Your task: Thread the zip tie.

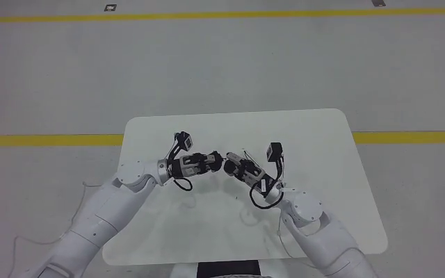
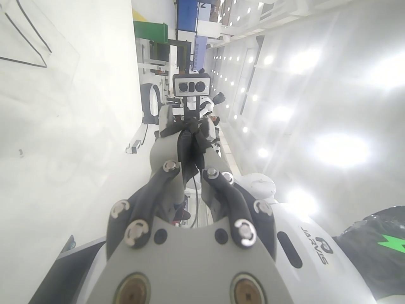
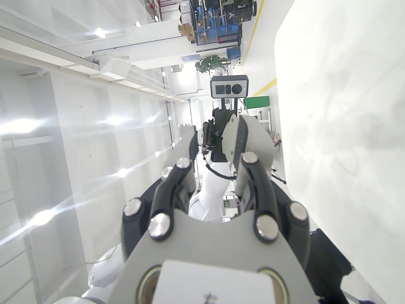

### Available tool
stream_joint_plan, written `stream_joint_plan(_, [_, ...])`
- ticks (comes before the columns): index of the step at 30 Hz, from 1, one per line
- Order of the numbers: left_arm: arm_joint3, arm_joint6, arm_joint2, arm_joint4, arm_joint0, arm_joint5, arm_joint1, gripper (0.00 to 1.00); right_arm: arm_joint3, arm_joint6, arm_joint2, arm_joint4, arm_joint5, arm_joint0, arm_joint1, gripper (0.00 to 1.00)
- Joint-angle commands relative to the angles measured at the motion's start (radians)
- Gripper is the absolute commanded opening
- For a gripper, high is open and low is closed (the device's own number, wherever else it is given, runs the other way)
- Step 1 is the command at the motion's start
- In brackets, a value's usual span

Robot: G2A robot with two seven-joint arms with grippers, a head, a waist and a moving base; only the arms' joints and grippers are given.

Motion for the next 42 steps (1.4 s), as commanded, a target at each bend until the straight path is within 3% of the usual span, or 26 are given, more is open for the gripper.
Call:
stream_joint_plan(1, [-0.001, -0.003, -0.004, -0.007, 0.004, -0.002, 0.000, 0.00, -0.001, -0.003, 0.008, 0.004, -0.002, -0.004, 0.000, 1.00])
stream_joint_plan(7, [-0.001, -0.011, -0.019, -0.023, 0.009, -0.014, 0.001, 0.00, -0.019, -0.047, 0.052, -0.010, -0.006, -0.034, 0.005, 1.00])
stream_joint_plan(9, [-0.027, -0.026, -0.019, -0.047, 0.014, -0.016, -0.001, 0.00, -0.024, -0.076, 0.066, -0.029, -0.001, -0.046, 0.006, 1.00])
stream_joint_plan(18, [-0.039, -0.032, -0.019, -0.058, 0.015, -0.016, -0.002, 0.00, -0.024, -0.076, 0.066, -0.029, -0.001, -0.046, 0.006, 1.00])
stream_joint_plan(20, [-0.016, 0.018, -0.028, -0.053, 0.020, -0.026, -0.003, 0.00, -0.024, -0.076, 0.066, -0.029, -0.001, -0.046, 0.006, 1.00])
stream_joint_plan(22, [0.010, 0.019, -0.045, -0.046, 0.024, -0.066, 0.000, 0.00, -0.024, -0.076, 0.066, -0.029, -0.001, -0.046, 0.006, 1.00])
stream_joint_plan(25, [0.044, -0.022, -0.068, -0.059, 0.032, -0.116, 0.003, 0.00, -0.027, -0.104, 0.085, -0.122, 0.015, -0.042, 0.011, 1.00])
stream_joint_plan(29, [0.064, -0.086, -0.119, -0.079, 0.048, -0.116, 0.005, 0.00, -0.069, -0.097, 0.107, -0.333, 0.079, -0.039, 0.025, 1.00])
stream_joint_plan(33, [0.070, -0.132, -0.179, -0.071, 0.072, -0.116, 0.001, 0.00, -0.104, 0.018, 0.084, -0.580, 0.177, 0.003, 0.039, 1.00])
stream_joint_plan(35, [0.069, -0.141, -0.200, -0.063, 0.081, -0.116, -0.003, 0.00, -0.110, 0.062, 0.063, -0.651, 0.194, 0.029, 0.040, 1.00])
stream_joint_plan(37, [0.066, -0.151, -0.219, -0.047, 0.088, -0.116, -0.007, 0.00, -0.111, 0.131, 0.037, -0.664, 0.177, 0.065, 0.039, 1.00])
stream_joint_plan(42, [0.064, -0.153, -0.230, -0.038, 0.094, -0.116, -0.011, 0.00, -0.111, 0.139, 0.036, -0.656, 0.167, 0.073, 0.038, 1.00])
